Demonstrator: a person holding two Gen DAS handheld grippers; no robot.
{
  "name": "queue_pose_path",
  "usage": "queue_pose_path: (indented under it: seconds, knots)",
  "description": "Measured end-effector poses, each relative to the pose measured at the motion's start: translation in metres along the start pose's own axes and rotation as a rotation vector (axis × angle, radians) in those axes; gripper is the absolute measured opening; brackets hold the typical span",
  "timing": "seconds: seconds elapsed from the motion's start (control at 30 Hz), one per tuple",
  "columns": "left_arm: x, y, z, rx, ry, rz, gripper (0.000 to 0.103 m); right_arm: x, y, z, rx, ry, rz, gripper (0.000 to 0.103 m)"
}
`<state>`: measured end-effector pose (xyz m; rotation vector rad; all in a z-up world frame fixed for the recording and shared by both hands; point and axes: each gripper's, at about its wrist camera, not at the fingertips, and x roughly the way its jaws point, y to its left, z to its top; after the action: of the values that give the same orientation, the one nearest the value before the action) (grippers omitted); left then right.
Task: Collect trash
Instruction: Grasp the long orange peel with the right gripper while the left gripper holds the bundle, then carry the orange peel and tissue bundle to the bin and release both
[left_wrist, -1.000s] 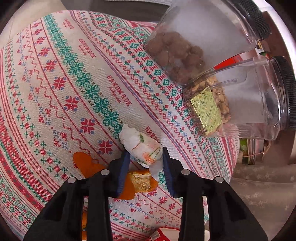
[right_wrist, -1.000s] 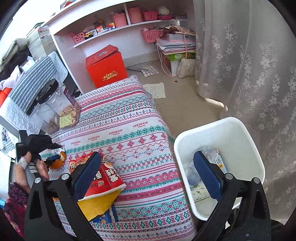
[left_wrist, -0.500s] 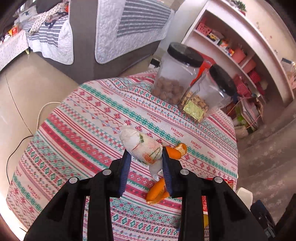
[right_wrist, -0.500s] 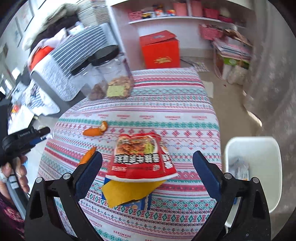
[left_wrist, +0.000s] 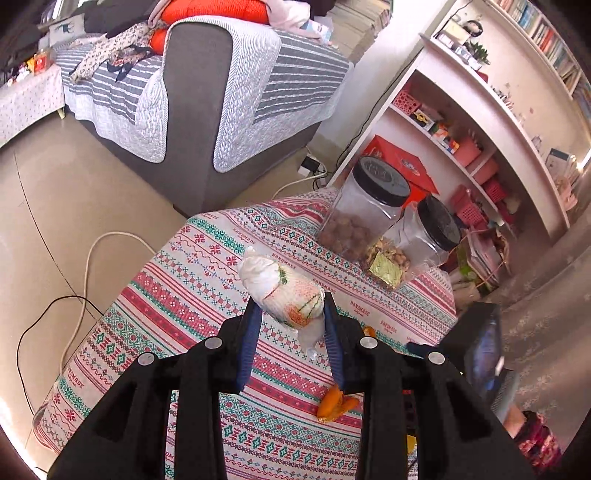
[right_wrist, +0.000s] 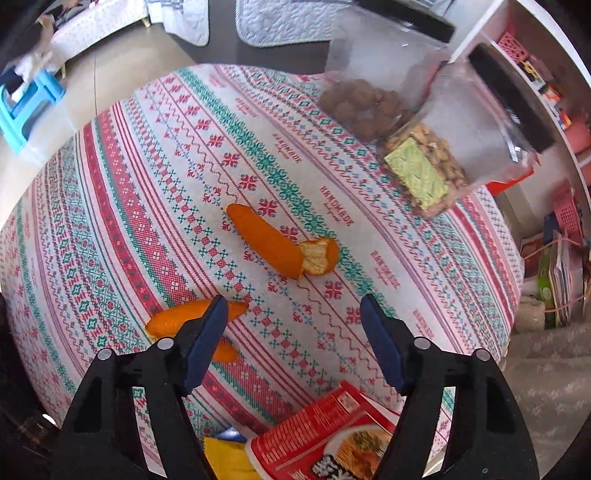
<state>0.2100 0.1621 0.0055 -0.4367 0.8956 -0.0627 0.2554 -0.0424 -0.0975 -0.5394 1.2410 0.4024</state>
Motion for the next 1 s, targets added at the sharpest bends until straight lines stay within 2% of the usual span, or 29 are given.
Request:
queue_pose_path:
  seconds: [0.13,0.2,0.27,0.4,0.5,0.7,1.0]
  knots:
    - [-0.006,0.004,0.003,0.006,0.007,-0.026,0.033,0.019,0.015,0.013,-0.036,0.011,0.005,0.06]
    - [-0.007,0.006,0.004,0.005,0.011,-0.026,0.033,0.025,0.016,0.019,-0.022,0.014,0.014,0.053]
    - [-0.005,0.011,0.004,-0.009,0.022,-0.03,0.033,0.031,0.014,0.023,0.005,0.023,0.008,0.051]
    - [-0.001,0.019,0.004,-0.043,0.038,-0.031,0.033,0.039,0.003,0.025,0.072,0.036,0.004,0.023]
    - [0.0,0.02,0.005,-0.049,0.041,-0.028,0.033,0.038,-0.006,0.02,0.138,0.027,0.0,0.013]
    - [0.007,0.015,0.002,-0.041,0.062,-0.02,0.033,0.011,-0.025,0.005,0.303,-0.06,0.027,0.011]
    - [0.01,0.01,0.0,-0.056,0.055,-0.025,0.033,-0.063,-0.054,-0.024,0.504,-0.238,0.042,0.011]
